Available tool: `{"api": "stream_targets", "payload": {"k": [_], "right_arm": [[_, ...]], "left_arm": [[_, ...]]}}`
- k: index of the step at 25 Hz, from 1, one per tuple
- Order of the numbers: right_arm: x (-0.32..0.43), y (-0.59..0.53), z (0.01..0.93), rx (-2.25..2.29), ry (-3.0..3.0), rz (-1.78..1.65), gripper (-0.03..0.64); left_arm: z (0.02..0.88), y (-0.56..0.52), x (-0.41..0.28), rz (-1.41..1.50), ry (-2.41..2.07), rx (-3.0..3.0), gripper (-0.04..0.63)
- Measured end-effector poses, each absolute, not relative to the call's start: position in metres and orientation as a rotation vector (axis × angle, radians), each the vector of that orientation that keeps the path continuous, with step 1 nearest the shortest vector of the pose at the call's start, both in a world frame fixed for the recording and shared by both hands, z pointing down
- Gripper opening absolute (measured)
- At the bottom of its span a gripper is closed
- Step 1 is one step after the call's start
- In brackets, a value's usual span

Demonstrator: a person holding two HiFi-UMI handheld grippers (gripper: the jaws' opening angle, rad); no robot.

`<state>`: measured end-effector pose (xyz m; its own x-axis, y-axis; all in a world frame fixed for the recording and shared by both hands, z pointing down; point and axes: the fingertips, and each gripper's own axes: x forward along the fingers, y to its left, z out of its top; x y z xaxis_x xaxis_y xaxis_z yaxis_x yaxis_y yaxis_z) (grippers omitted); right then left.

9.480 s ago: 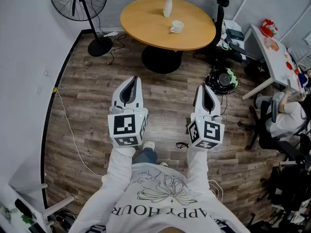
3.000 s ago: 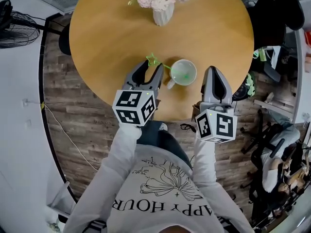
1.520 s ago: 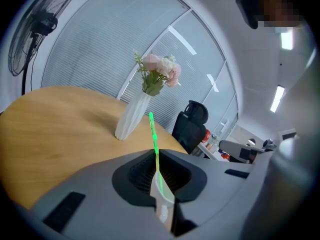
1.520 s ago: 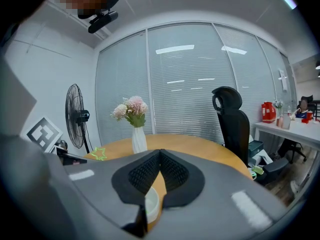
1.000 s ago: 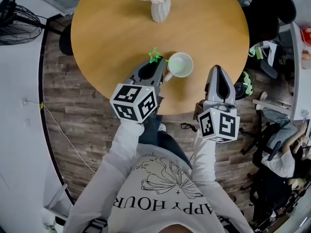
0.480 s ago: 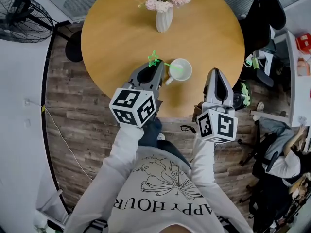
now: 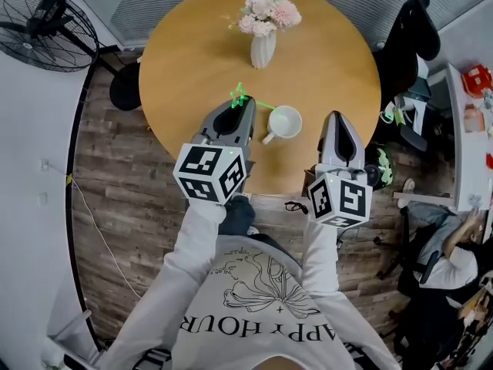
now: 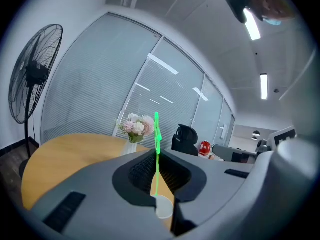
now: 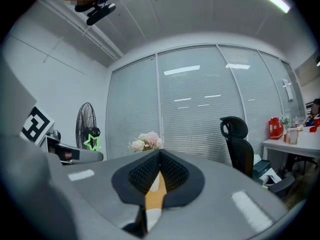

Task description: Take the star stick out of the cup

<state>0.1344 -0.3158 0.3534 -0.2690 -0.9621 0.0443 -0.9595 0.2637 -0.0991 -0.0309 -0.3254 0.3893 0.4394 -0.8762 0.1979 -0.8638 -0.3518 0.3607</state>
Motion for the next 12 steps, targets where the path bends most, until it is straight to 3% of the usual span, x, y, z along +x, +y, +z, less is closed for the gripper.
{"api": "stream_targets", "payload": {"k": [12], "right_arm": [[0.121, -0.319, 0.33, -1.847, 2.49, -0.108, 0.009]], "left_arm": [[0.345, -0.325, -0.05, -0.042, -1.614, 2.357, 0.021]]}}
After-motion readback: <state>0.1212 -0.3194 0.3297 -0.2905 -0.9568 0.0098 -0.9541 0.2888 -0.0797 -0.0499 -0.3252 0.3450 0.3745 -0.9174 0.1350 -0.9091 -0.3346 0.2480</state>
